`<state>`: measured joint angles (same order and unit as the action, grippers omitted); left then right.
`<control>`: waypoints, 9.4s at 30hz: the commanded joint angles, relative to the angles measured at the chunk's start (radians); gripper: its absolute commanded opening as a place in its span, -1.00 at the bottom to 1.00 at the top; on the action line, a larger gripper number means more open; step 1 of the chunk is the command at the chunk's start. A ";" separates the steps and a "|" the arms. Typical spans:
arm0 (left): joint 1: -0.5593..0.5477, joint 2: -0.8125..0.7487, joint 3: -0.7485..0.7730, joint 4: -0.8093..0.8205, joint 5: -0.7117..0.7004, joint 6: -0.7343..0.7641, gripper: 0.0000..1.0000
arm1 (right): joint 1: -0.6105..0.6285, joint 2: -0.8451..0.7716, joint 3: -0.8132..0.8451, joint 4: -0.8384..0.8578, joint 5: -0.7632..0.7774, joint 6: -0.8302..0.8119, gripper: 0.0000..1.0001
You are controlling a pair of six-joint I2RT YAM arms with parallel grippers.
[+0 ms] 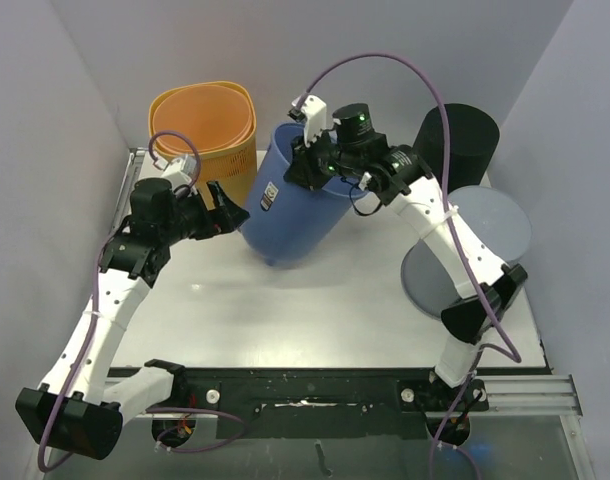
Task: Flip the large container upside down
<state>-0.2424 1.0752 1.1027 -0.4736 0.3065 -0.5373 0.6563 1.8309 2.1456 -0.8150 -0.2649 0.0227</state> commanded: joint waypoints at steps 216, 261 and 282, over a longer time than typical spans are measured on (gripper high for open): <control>-0.183 0.102 -0.309 1.330 0.425 -0.798 0.71 | -0.270 -0.435 -1.117 0.525 0.040 0.585 -0.52; 0.095 -0.032 0.318 -0.060 -0.113 -0.191 0.76 | 0.376 -0.463 -0.648 0.438 0.254 0.057 0.71; 0.097 -0.141 0.182 -0.205 -0.394 -0.245 0.77 | 0.543 -0.181 -0.685 0.316 1.095 -0.284 0.95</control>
<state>-0.1486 0.9310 1.2984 -0.7498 -0.1154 -0.7921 1.3327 1.6428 1.5173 -0.4259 0.5396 -0.2180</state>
